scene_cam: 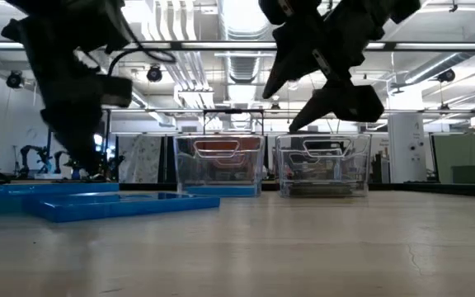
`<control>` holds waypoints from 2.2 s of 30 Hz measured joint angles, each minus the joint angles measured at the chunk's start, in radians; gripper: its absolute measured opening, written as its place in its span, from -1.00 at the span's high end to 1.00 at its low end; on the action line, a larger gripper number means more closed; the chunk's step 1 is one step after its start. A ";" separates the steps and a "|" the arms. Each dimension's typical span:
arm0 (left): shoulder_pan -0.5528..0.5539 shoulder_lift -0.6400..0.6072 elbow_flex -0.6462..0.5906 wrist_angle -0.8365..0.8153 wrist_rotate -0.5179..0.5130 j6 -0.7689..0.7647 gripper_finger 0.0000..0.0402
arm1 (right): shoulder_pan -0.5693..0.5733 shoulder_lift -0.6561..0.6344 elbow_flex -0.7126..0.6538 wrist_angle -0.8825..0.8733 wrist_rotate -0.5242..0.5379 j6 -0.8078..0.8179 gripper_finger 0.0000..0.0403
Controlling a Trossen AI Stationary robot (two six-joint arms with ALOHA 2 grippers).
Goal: Pick & place jewel cases by type
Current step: Put the left blue CD case into the left transparent bin
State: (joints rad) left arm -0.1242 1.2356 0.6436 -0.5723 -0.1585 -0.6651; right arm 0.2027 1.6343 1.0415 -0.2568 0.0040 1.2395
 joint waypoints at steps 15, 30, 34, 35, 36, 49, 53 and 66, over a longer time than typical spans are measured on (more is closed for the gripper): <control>-0.005 0.102 -0.153 0.581 0.200 -0.190 0.37 | 0.042 0.029 -0.008 0.079 0.079 0.093 -0.09; -0.013 0.478 0.258 0.728 0.184 -0.052 0.37 | 0.113 0.038 -0.064 0.076 0.082 0.390 -0.09; -0.030 0.384 0.385 0.361 0.049 0.141 0.37 | 0.136 0.073 -0.098 0.133 0.103 0.504 -0.09; -0.033 0.366 0.396 0.285 0.002 0.172 0.37 | 0.138 0.088 -0.103 0.147 0.111 0.521 -0.09; -0.035 0.351 0.401 0.218 -0.041 0.192 0.37 | 0.138 0.107 -0.103 0.184 0.117 0.532 -0.09; -0.028 0.287 0.187 0.095 -0.169 0.133 0.37 | 0.130 0.379 -0.016 0.457 0.206 0.640 -0.09; -0.029 0.293 0.119 0.241 -0.031 0.095 0.37 | 0.124 0.396 -0.011 0.457 0.293 0.688 -0.09; -0.109 0.290 0.083 0.336 0.056 0.054 0.37 | 0.079 0.321 -0.006 0.366 0.395 0.551 0.04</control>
State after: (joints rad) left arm -0.2333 1.5253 0.7261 -0.2359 -0.1027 -0.6114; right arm 0.2817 1.9550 1.0359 0.1089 0.3992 1.7907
